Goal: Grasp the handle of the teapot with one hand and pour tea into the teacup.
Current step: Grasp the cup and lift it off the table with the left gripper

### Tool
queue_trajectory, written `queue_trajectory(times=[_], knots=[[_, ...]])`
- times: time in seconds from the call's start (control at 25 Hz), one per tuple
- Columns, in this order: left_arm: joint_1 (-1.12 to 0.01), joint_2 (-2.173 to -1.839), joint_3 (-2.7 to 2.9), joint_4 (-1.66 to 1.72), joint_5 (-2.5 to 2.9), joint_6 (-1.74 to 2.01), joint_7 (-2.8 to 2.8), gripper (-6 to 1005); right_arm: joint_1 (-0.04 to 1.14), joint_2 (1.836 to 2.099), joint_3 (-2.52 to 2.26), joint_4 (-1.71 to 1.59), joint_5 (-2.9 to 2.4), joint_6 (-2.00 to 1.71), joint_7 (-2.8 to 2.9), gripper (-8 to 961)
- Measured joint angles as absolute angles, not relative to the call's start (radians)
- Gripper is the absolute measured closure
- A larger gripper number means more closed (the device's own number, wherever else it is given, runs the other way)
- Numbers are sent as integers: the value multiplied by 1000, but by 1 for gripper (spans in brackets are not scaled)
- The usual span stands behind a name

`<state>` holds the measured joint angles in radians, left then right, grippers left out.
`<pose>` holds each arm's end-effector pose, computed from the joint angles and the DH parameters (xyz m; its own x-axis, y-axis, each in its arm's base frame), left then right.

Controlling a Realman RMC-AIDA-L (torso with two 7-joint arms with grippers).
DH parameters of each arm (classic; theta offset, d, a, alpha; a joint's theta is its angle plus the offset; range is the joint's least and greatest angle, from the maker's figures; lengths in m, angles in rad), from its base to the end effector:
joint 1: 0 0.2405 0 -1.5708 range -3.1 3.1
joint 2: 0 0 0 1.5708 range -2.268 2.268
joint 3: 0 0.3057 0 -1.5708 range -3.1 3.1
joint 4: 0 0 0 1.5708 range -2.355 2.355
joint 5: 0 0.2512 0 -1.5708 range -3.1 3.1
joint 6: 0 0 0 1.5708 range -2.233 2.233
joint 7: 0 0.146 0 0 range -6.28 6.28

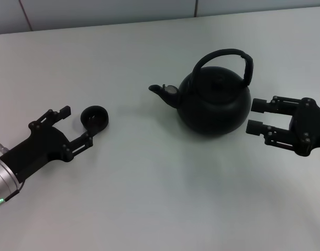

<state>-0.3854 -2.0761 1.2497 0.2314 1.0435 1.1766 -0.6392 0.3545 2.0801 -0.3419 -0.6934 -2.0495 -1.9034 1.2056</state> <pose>-0.3850 0.3356 -0.1038 0.7950 0.1604 0.5850 0.5065 -0.7062 -0.4947 0.3784 0.2921 0.0263 0.6859 -0.2400 -0.6870 -0.4746 -0.8631 -0.1724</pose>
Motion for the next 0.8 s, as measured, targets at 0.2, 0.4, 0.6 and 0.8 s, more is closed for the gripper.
queue_trajectory(times=[0.2,0.4,0.6,0.8], knots=[[-389,-2077,1250,233,1042,1173,-646,186,350,2080,-343,-689,-2027,-1911,1206,395],[-400,-2078,1262,224,1046,1150,-644,186,348,2079,-341,-688,-2026,-1912,1206,395],[-400,-2078,1267,223,1046,1146,-644,186,345,2077,-340,-687,-2026,-1914,1206,395],[-407,-2079,1293,220,1045,1096,-642,186,345,2077,-344,-687,-2026,-1919,1206,395]])
